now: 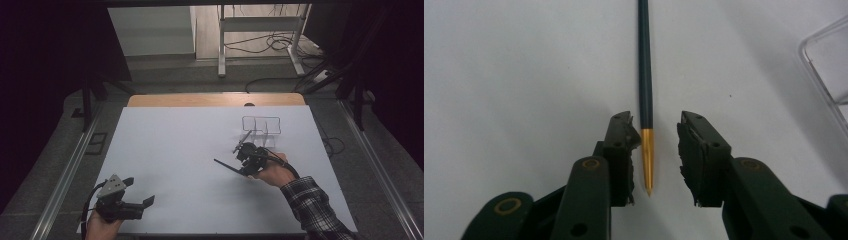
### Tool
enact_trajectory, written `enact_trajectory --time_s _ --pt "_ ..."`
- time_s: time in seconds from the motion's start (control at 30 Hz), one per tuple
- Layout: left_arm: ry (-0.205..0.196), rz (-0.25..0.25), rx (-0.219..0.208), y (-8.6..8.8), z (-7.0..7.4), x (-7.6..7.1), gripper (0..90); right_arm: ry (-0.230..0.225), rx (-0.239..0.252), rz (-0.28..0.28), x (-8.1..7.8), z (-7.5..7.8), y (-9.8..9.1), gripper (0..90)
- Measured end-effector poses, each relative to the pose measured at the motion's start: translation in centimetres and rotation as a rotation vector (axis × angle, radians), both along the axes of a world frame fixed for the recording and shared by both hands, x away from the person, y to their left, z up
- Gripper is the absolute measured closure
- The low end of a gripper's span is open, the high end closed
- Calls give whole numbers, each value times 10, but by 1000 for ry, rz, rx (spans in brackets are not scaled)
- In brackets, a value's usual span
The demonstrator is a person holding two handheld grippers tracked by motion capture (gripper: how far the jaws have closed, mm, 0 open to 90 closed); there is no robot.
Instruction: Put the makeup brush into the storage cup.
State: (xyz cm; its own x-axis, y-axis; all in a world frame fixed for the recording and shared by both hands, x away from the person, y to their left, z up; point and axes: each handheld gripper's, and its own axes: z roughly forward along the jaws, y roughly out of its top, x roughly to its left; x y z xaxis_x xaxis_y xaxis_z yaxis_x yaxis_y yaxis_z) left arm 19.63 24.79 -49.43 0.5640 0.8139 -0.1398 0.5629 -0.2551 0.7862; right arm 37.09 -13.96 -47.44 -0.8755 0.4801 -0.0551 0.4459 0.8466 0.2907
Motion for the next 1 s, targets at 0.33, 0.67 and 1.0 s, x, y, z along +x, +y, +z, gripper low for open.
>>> enact_trajectory --time_s 0.33,0.67,1.0 --pt "1 -5 5 0 0 0 20 31 -49 28 8 -5 14 749" --pt "3 -5 6 0 0 0 20 62 -82 28 13 -15 16 782" --pt "5 -7 12 -1 0 0 20 82 -91 28 14 -20 15 825"
